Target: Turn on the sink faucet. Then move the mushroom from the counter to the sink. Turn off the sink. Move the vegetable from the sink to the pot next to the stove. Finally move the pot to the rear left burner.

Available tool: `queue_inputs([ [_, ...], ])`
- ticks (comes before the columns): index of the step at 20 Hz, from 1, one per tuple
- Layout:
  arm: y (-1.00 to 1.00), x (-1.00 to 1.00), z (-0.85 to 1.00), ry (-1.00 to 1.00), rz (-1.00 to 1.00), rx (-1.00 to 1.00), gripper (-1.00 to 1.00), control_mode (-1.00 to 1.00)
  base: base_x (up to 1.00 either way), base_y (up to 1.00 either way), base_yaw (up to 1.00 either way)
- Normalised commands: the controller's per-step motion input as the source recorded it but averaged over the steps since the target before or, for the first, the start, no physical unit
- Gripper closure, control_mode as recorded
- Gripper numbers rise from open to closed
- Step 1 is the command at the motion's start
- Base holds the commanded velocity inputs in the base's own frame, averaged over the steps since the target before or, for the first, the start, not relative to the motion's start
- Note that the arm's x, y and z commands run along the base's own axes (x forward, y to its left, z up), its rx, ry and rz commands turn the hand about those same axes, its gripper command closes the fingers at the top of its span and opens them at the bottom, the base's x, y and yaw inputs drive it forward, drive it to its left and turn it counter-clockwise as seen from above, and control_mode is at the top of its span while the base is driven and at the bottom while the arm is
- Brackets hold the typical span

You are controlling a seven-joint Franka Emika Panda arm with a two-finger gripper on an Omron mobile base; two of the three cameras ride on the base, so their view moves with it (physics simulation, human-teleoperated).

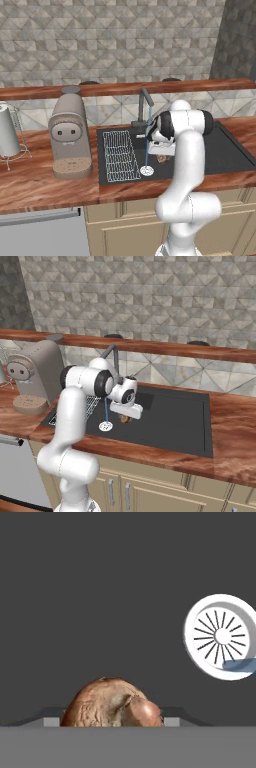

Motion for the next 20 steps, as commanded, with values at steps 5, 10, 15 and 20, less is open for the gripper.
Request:
queue_inputs([
  [5, 0.00, 0.13, -0.21, 0.00, 0.00, 0.00, 1.00, -1.00, 0.00, 0.00, 0.00],
  [10, 0.04, 0.02, -0.19, 0.00, 0.00, 0.00, -1.00, -1.00, 0.00, 0.00, 0.00],
  [15, 0.00, -0.07, 0.09, -0.04, 0.00, 0.00, -1.00, -1.00, 0.00, 0.00, 0.00],
  [20, 0.00, -0.17, 0.17, -0.02, 0.00, 0.00, -1.00, -1.00, 0.00, 0.00, 0.00],
])
